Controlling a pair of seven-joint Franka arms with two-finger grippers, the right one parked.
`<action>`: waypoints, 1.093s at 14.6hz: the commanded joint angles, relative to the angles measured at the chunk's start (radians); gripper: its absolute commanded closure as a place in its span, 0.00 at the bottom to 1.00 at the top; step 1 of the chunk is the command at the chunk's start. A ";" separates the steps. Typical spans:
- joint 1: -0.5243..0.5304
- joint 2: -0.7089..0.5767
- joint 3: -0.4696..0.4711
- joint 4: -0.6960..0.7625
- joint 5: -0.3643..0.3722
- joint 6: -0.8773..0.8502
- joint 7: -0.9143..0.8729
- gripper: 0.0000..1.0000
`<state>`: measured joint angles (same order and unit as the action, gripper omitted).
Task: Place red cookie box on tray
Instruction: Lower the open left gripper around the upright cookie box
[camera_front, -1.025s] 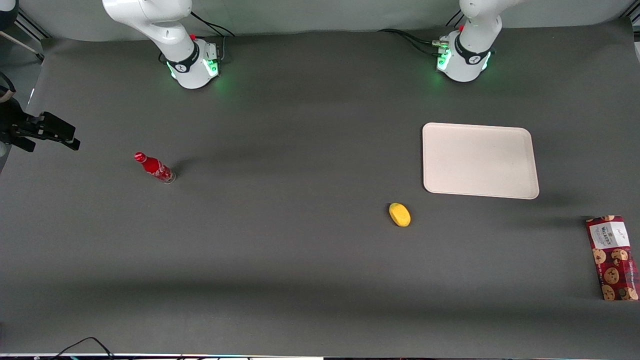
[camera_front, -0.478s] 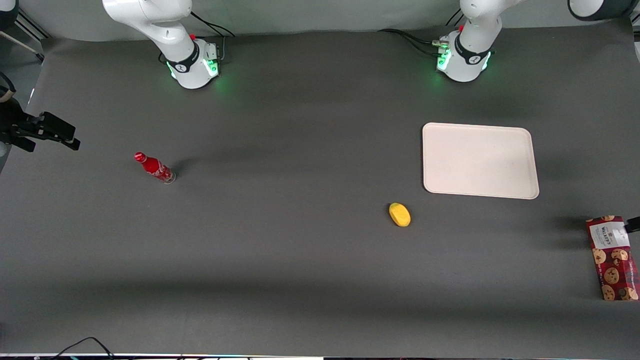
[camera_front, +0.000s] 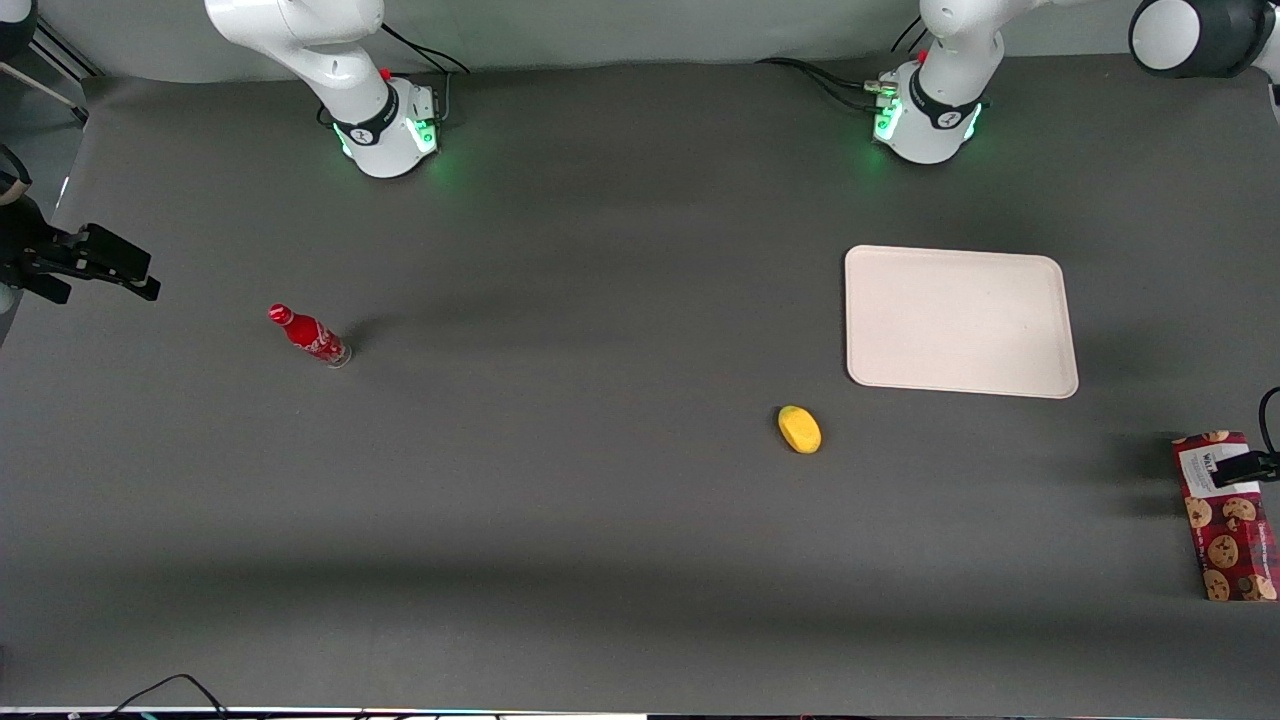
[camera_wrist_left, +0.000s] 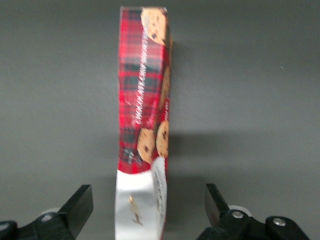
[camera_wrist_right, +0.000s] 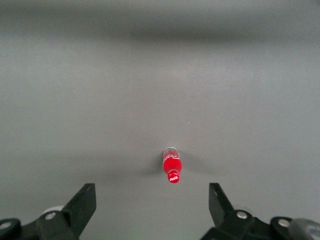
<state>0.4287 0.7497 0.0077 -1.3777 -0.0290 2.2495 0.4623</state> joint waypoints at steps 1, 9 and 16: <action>0.013 0.048 -0.002 0.028 -0.017 0.053 0.047 0.00; 0.007 0.122 -0.003 0.023 -0.017 0.077 0.047 0.00; 0.005 0.161 -0.003 0.034 -0.014 0.171 0.052 0.00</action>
<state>0.4374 0.8857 -0.0005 -1.3768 -0.0320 2.4073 0.4924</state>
